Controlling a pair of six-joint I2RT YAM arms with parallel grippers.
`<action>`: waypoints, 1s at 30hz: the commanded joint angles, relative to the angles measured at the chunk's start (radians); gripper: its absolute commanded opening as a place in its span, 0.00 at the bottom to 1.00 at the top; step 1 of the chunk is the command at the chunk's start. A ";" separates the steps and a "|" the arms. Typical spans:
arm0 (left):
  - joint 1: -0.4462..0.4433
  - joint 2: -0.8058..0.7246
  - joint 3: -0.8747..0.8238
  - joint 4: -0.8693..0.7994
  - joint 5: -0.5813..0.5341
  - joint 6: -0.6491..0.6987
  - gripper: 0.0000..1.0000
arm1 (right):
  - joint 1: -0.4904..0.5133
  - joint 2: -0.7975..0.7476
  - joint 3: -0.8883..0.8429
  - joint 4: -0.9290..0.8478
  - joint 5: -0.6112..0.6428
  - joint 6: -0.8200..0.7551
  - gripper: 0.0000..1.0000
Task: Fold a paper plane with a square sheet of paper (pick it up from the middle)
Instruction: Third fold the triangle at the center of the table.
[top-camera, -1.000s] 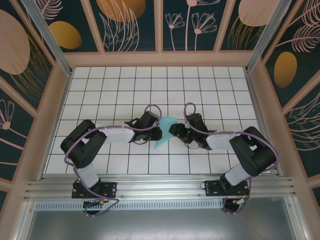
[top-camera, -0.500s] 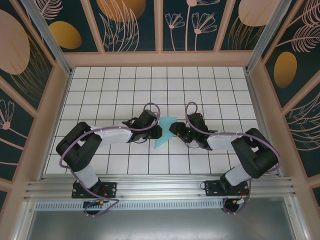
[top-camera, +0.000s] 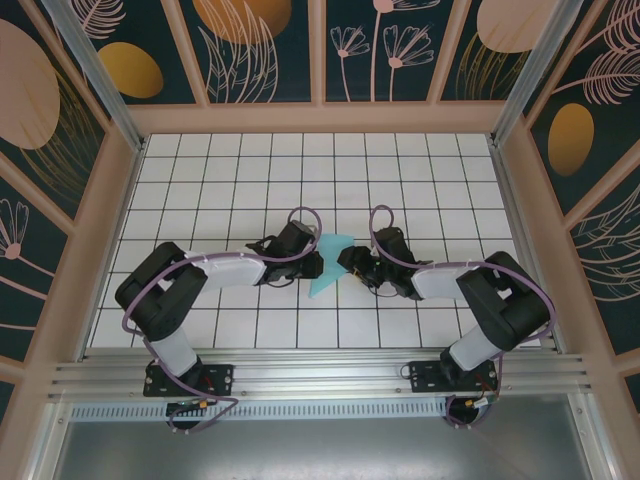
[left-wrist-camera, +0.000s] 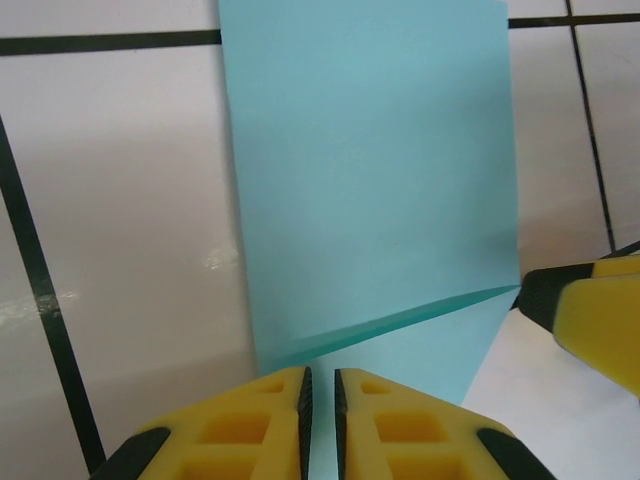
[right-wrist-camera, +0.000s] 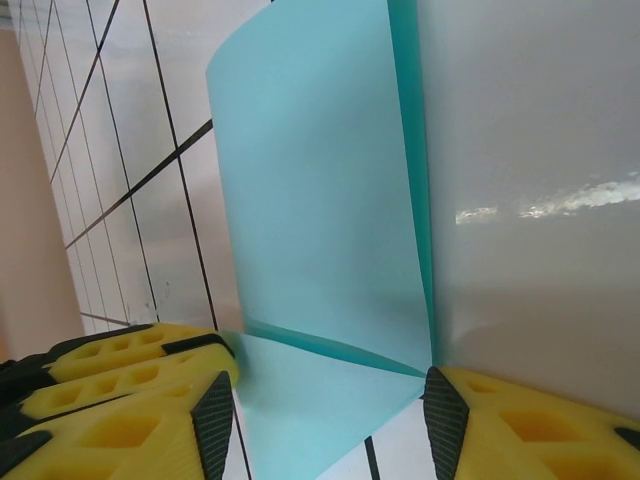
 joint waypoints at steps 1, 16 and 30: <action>0.001 0.031 0.015 -0.019 -0.019 0.018 0.18 | 0.010 0.004 0.002 0.043 -0.014 0.025 0.56; 0.001 0.029 0.004 -0.021 -0.027 0.013 0.17 | 0.004 -0.065 -0.059 0.046 0.048 0.109 0.58; 0.002 -0.052 -0.016 0.013 -0.016 0.007 0.23 | 0.010 -0.014 -0.047 0.106 -0.004 0.140 0.58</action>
